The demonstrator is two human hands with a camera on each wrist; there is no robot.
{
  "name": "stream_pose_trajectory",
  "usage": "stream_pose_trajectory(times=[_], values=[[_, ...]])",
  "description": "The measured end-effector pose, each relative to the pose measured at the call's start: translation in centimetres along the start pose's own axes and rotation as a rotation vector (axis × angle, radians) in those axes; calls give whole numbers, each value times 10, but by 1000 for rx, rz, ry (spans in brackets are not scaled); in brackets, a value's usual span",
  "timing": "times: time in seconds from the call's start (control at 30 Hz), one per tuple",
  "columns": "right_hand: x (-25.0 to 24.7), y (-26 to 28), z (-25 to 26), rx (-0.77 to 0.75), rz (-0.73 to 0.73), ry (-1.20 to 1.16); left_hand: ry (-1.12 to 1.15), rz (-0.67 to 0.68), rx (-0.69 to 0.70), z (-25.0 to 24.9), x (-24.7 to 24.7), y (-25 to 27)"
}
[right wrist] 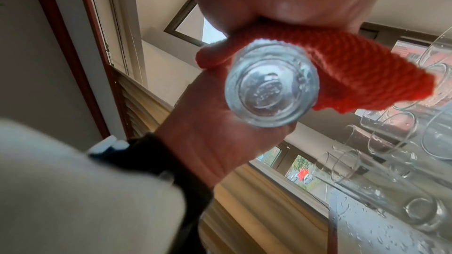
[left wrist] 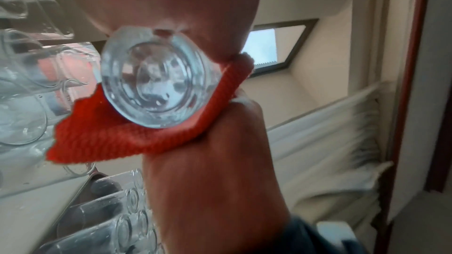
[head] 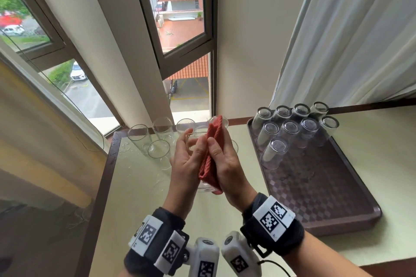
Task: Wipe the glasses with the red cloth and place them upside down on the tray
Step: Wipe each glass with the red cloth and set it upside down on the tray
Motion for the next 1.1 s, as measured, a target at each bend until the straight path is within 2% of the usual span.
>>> stream_pose_trajectory(times=[0.17, 0.3, 0.4, 0.5, 0.57, 0.63, 0.7, 0.8, 0.87, 0.97, 1.07, 1.1], values=[[-7, 2, -3, -11, -41, 52, -144, -82, 38, -2, -11, -1], [-5, -5, -8, 77, -23, -98, -92, -118, -25, 11, -11, -2], [-6, -1, -18, 160, -10, -245, -121, -143, 12, 5, -15, 0], [-7, 6, -41, 337, 22, -384, -78, -97, 42, -3, -11, 0], [1, 15, -58, 463, 121, -468, -76, -49, 84, -13, -6, 0], [1, 21, -65, 502, 194, -548, -152, 0, 130, -23, -1, -1], [-8, 22, -65, 491, 204, -591, -226, 40, 129, -24, 4, 0], [-20, 18, -48, 427, 169, -637, -258, 66, 57, -12, -3, 1], [-41, 14, -43, 339, 5, -572, -238, 91, -36, -4, -4, 3], [-62, 19, -17, 126, -181, -222, -218, 96, -159, 8, 1, 8], [-57, 37, 40, -289, -288, 312, -132, -15, -236, 22, -4, 10], [-52, 43, 52, -411, -308, 422, -92, -54, -239, 24, -6, 11]])
Point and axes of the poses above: each hand's wrist, its own y-axis away from the middle knuckle, its own x-axis out of the palm, z = x × y, the point moved 10 cm from there along -y, towards the middle knuckle, and after that the axes turned 14 degrees about y, right-handed, at the moved point
